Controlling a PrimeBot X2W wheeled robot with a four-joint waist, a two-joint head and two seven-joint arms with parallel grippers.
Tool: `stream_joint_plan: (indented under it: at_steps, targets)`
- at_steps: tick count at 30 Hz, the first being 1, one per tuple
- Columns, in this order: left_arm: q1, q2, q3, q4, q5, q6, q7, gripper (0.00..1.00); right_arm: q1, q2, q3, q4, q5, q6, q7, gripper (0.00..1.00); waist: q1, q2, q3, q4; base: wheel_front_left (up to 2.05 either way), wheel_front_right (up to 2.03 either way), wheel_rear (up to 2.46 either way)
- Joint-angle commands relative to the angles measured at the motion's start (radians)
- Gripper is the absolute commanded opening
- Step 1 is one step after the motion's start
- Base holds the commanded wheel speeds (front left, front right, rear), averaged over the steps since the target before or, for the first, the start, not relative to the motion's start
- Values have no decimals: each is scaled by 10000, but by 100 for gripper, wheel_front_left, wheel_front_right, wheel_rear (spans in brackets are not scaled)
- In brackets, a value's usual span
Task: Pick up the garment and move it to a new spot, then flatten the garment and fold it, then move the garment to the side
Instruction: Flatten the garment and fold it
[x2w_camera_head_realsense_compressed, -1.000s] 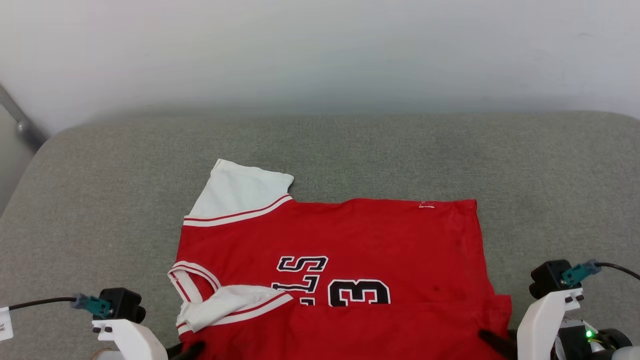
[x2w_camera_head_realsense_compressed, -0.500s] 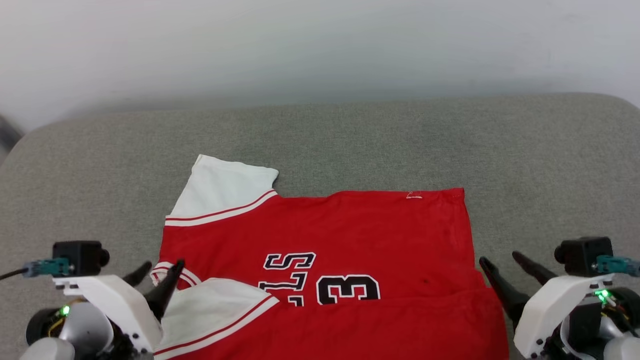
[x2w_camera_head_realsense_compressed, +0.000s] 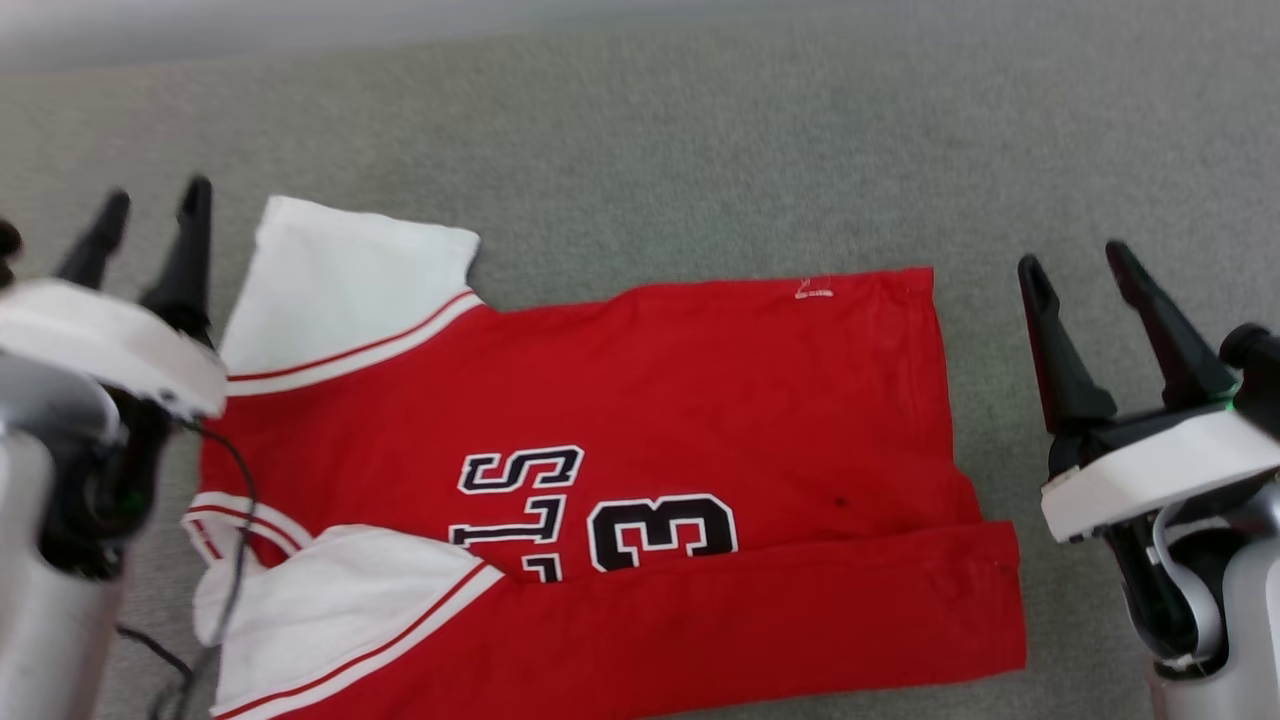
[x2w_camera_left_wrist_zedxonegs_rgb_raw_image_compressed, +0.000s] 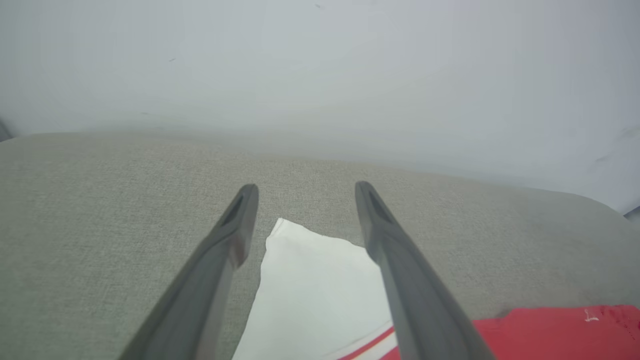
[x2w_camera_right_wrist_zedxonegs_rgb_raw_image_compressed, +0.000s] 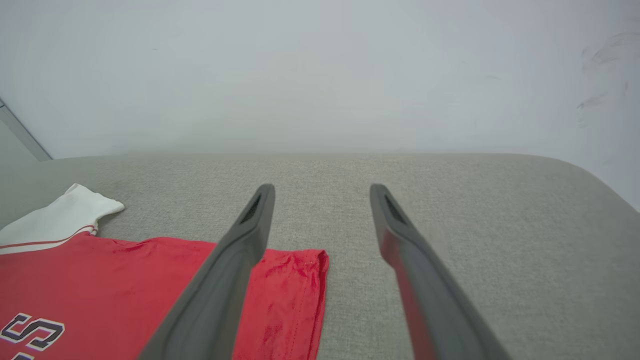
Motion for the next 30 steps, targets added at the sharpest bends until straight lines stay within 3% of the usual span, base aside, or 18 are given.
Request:
stream_joint_plan:
  at_steps: [1,5,9,13,18,23,24,25,26,30]
  targets:
    - [-336,93,5,100,-19,-80,98,100,-253,78,-1,-99,-84,-4,-91,100,-2,-1,744,-398,0,0,0]
    - [-1595,696,-196,653,-300,-546,1383,100,-508,169,86,-277,-130,-4,43,100,-2,-1,1384,-717,0,0,0]
    - [-2662,1381,-372,1139,-1005,-1021,3413,100,-651,209,331,-346,-56,-4,189,100,-2,-1,1901,-1041,0,0,0]
    - [-3335,2245,-313,1395,-1710,-993,5493,100,-707,242,639,-285,18,-4,306,100,-2,-1,2328,-1388,0,0,0]
    - [-3520,3050,-486,1638,-2346,-656,7733,100,-782,295,906,-138,200,-4,208,100,-2,-1,2692,-1689,0,0,0]
    - [-2834,2893,-959,2110,-2720,-356,8918,100,-863,344,943,115,427,-4,148,100,-2,-1,2817,-1802,0,0,0]
    - [-2656,2759,-1002,2224,-2856,-308,9051,57,-873,337,944,158,485,-4,170,100,-2,-1,2817,-1810,0,0,0]
    - [-2504,2644,-1057,2287,-2912,-324,9098,25,-907,320,901,207,529,-4,190,100,-2,-1,2808,-1816,0,0,0]
    - [-2426,2571,-1081,2343,-2950,-391,9021,0,-945,319,875,269,650,-4,267,100,-2,-1,2796,-1815,0,0,0]
    - [-2500,2384,-1095,2487,-2891,-671,8559,0,-1279,97,774,545,1160,-4,806,100,-2,-1,2600,-1706,0,0,0]
